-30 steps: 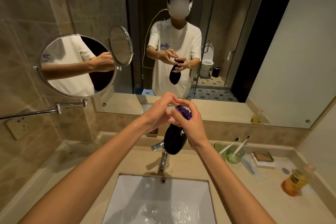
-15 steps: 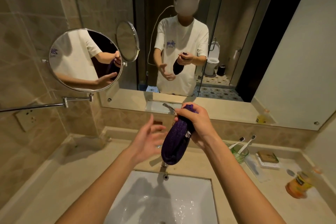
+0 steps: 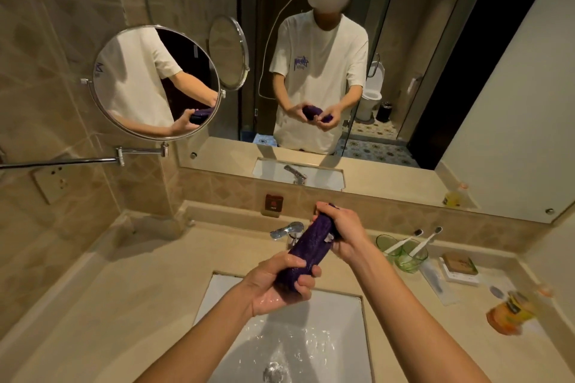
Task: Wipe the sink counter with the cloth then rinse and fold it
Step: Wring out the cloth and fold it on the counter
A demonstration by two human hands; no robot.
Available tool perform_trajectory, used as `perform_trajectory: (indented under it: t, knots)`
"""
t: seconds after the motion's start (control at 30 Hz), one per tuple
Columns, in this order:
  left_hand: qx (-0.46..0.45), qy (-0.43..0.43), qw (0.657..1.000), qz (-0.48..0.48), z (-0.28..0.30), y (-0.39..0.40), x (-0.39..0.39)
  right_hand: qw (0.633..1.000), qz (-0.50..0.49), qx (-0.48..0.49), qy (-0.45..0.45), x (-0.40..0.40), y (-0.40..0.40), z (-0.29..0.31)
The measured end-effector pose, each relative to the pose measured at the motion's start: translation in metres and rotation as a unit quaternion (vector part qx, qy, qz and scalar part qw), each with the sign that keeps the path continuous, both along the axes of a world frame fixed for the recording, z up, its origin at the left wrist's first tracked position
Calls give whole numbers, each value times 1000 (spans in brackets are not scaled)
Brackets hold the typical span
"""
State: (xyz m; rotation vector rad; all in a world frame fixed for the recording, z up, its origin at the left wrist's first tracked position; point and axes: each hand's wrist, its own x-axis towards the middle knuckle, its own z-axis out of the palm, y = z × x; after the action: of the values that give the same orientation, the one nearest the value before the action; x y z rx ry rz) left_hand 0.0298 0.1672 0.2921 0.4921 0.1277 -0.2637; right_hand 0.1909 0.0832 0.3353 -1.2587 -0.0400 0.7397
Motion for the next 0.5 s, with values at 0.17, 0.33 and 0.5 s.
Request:
perform_trajectory:
  t: [0.17,0.33,0.5]
  knots:
    - [-1,44,999,3,-17,-9,-16,992,-24,-51,113,-5,2,-44]
    - [-77,159,981,84,-30,-26,-16,992,-36,-118,26,-11,7,-76]
    - [-180,201,939,213,-26,-32,-14,936,67,-184,-291,-37,10,-75]
